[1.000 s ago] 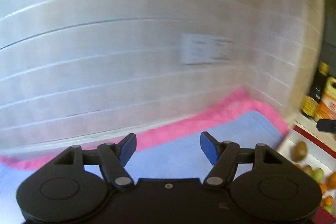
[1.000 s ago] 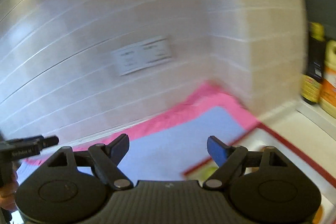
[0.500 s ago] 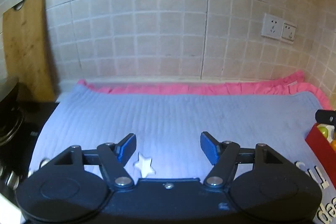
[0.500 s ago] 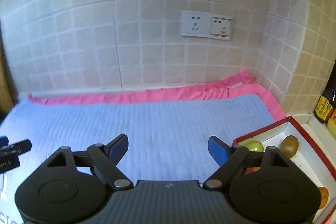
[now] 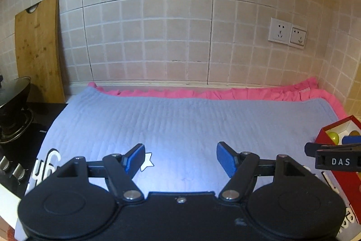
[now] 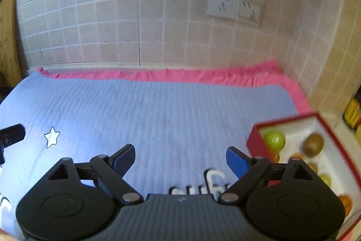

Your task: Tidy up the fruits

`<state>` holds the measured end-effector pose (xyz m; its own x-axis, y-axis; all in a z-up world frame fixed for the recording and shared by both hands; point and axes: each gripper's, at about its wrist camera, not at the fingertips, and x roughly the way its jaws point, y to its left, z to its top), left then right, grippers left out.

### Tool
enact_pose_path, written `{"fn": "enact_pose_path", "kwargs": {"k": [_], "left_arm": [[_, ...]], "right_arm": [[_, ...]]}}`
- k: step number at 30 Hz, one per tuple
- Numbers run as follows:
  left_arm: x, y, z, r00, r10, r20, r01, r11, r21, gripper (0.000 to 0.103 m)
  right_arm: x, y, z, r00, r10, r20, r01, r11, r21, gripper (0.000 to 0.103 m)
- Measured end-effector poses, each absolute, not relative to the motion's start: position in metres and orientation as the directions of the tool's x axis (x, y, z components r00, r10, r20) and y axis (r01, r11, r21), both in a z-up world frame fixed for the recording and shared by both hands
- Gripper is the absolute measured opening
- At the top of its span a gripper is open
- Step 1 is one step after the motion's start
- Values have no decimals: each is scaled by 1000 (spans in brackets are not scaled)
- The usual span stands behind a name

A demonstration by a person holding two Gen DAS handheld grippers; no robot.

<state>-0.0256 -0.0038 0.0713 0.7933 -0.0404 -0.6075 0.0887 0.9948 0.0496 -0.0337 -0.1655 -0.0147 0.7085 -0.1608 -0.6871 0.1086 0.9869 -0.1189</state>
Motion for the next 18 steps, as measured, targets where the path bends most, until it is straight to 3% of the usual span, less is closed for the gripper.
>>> {"fn": "enact_pose_path", "kwargs": {"k": [18], "left_arm": [[-32,-21,54,747,-87,-659,159,986,50,83]], "right_arm": [[-35,-182,-24,683,-165,-711,131,986,-102,89]]}}
